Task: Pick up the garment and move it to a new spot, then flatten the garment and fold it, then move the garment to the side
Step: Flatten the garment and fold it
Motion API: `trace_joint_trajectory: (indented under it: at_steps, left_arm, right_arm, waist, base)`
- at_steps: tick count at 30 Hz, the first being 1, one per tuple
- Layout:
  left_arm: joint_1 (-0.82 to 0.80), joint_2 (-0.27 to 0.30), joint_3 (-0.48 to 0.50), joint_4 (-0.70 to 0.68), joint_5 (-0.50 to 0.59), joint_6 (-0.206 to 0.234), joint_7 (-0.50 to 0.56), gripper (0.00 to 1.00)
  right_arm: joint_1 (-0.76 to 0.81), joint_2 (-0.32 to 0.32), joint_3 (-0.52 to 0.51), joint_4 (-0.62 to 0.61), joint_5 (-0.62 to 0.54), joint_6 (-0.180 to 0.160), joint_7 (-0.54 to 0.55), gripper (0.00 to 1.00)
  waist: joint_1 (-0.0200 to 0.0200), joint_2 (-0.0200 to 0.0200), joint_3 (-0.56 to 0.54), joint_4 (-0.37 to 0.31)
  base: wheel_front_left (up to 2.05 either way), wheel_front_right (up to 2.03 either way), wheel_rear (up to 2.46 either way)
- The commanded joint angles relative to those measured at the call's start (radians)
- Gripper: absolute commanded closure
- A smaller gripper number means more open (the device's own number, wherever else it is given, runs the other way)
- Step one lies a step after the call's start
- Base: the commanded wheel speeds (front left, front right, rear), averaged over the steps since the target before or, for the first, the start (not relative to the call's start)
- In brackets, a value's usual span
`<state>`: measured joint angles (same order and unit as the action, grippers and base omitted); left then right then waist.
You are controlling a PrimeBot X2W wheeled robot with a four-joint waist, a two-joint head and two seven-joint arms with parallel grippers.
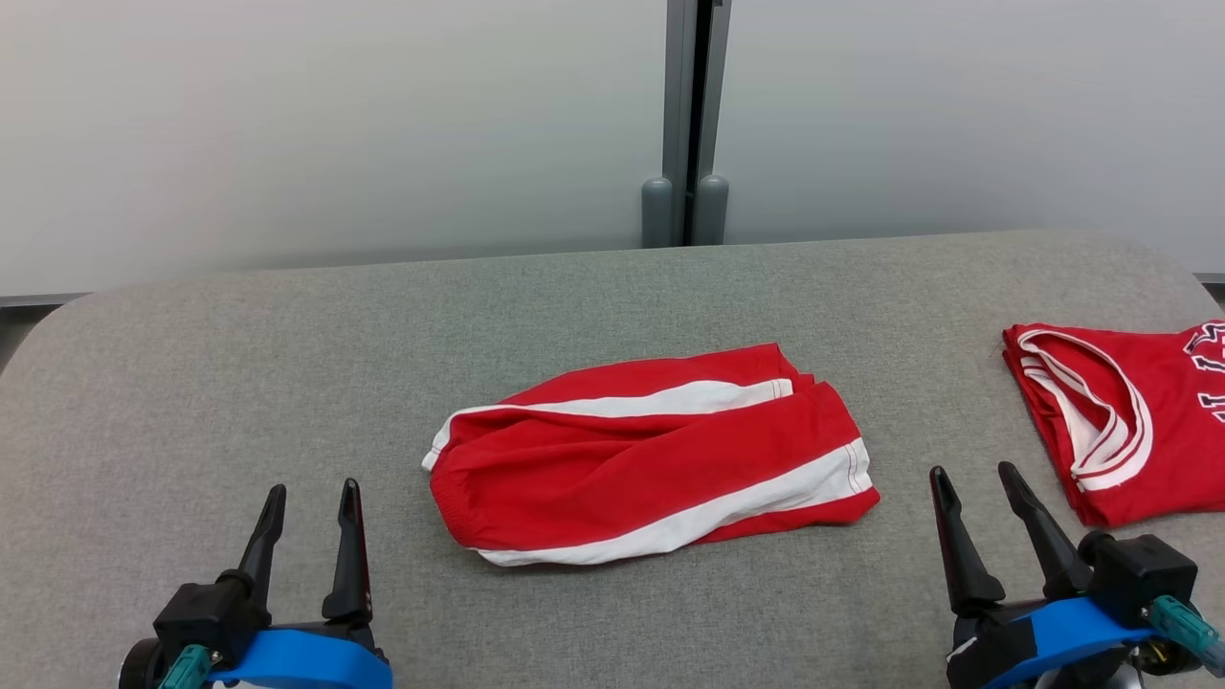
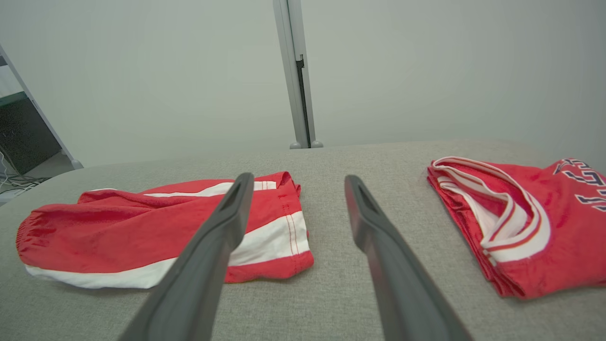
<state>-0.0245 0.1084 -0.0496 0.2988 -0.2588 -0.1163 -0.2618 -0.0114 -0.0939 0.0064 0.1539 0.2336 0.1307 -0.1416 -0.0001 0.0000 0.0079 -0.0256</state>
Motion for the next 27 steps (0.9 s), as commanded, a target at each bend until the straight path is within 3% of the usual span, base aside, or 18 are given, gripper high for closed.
trace_joint_trajectory:
  at_steps: [1,11,16,18,27]
  left_arm:
    - [0.003,-0.002,0.001,0.003,0.007,-0.007,-0.004,0.00]
    - [-0.019,-0.008,-0.002,0.017,0.008,-0.014,-0.004,0.00]
    - [-0.002,-0.020,-0.096,0.101,-0.054,-0.016,0.053,0.00]
    - [-0.019,-0.014,-0.178,0.149,-0.123,-0.016,0.103,0.00]
    - [-0.115,-0.011,-0.282,0.284,-0.248,-0.014,0.106,0.00]
  right_arm:
    - [0.010,0.004,-0.003,-0.002,0.003,0.000,-0.002,0.00]
    - [-0.002,0.006,0.003,-0.004,0.002,0.000,-0.006,0.00]
    - [-0.011,0.003,0.009,-0.002,0.006,0.000,-0.005,0.00]
    - [-0.016,0.002,0.012,-0.001,0.009,0.000,-0.007,0.00]
    - [-0.037,-0.003,0.044,0.004,0.016,0.000,-0.005,0.00]
  waist:
    - [0.0001,0.0000,0.002,0.002]
    - [0.0001,0.0000,0.013,0.010]
    - [0.0001,0.0000,0.018,0.008]
    - [0.0001,0.0000,0.023,0.007]
    - [0.0001,0.0000,0.047,-0.016]
  base:
    - [0.00,0.00,0.00]
    - [0.00,0.00,0.00]
    - [0.00,0.00,0.00]
    - [0.00,0.00,0.00]
    - [0.00,0.00,0.00]
